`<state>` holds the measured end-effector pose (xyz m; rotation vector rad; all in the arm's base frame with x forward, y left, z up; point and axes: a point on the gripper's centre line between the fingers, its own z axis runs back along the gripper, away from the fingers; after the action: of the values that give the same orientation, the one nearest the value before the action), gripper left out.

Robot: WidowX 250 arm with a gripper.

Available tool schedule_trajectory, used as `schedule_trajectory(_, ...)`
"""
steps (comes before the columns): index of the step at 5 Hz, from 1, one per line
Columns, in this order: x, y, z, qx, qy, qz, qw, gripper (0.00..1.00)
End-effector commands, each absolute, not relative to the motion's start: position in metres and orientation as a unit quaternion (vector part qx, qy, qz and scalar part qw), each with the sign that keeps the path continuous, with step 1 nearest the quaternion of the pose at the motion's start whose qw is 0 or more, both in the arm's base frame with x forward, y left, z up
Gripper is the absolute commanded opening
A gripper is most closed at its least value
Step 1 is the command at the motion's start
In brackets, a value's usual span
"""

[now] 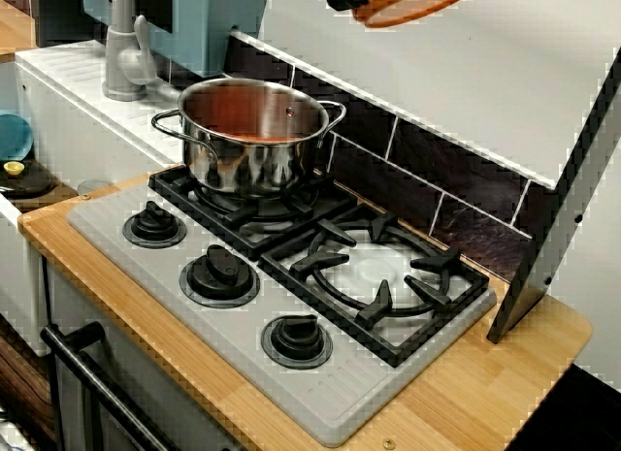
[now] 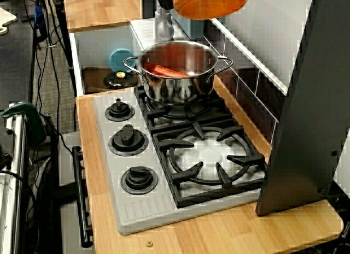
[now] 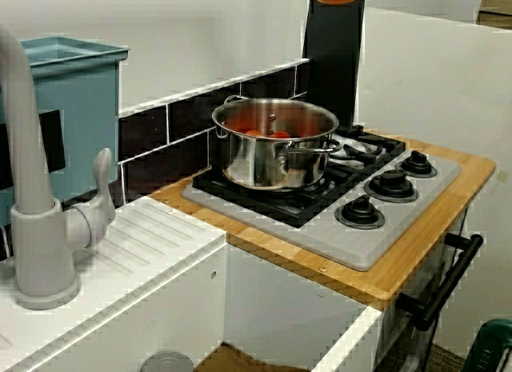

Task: Lift pot from stove

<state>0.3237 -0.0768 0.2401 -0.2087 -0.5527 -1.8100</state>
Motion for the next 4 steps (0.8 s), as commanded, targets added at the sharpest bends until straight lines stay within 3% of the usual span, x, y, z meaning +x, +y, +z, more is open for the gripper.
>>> schedule_trajectory(1,0.3228,-0.0779,0.2614,-0.065,-0.256,-0.774,0.575,0.00)
schedule_trajectory(4,0.3242,-0.0769,0.2617,-0.067,-0.255,-0.772,0.578,0.00)
